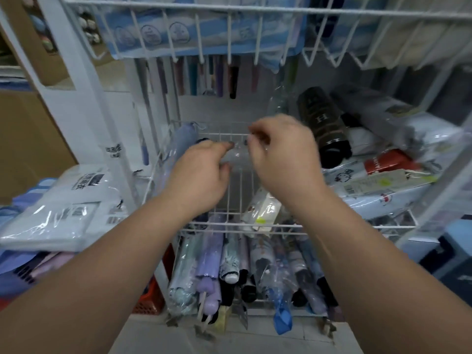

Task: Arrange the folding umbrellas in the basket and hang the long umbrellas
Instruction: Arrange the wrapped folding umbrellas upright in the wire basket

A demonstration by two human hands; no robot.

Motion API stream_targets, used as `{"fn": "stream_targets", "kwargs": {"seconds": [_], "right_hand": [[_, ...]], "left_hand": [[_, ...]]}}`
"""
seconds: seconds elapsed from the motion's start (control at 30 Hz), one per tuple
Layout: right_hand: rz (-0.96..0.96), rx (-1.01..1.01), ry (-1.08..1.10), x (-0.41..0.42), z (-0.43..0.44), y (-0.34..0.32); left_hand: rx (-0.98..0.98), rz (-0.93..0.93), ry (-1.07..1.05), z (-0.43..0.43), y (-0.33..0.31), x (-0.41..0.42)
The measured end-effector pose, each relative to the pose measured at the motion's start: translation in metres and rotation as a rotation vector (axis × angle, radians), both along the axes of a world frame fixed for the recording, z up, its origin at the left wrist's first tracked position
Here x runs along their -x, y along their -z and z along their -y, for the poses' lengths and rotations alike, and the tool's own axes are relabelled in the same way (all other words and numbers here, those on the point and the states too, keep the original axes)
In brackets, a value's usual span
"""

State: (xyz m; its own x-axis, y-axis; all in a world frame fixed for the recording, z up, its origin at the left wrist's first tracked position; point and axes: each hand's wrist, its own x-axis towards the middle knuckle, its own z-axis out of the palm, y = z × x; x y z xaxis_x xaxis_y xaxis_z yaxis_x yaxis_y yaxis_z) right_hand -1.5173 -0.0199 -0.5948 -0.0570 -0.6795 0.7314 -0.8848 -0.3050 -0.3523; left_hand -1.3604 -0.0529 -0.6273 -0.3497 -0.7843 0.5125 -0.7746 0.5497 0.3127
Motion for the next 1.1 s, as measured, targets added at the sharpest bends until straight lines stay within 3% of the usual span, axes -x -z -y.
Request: {"fn": "stream_targets", "kwargs": {"seconds": [0.07, 0.17, 0.33, 0.5, 0.83, 1.1], "right_hand": [[-0.122, 0.109, 0.167, 0.03, -0.005, -0.016], [-0.199, -0.029, 0.395, 0.076, -0.003, -0.036], [0.003, -0.416, 0.343, 0.111, 0.009, -0.045], [0.194, -0.457, 0.188, 0.115, 0.009, -0.04], [0.498, -0.296, -0.004, 0.082, -0.005, -0.017], [0.541, -0.341, -0.201, 0.013, 0.0, 0.005]], "left_hand": [[-0.056, -0.133, 0.084, -0.005, -0.012, 0.028], [-0.251, -0.311, 0.149, -0.011, -0.031, 0.07], [-0.592, -0.664, 0.184, 0.0, -0.044, 0.126], [-0.729, -0.895, 0.208, 0.004, -0.043, 0.149], [-0.705, -0.963, 0.286, -0.009, -0.041, 0.108], [-0.537, -0.914, 0.18, -0.018, -0.024, 0.032]]}}
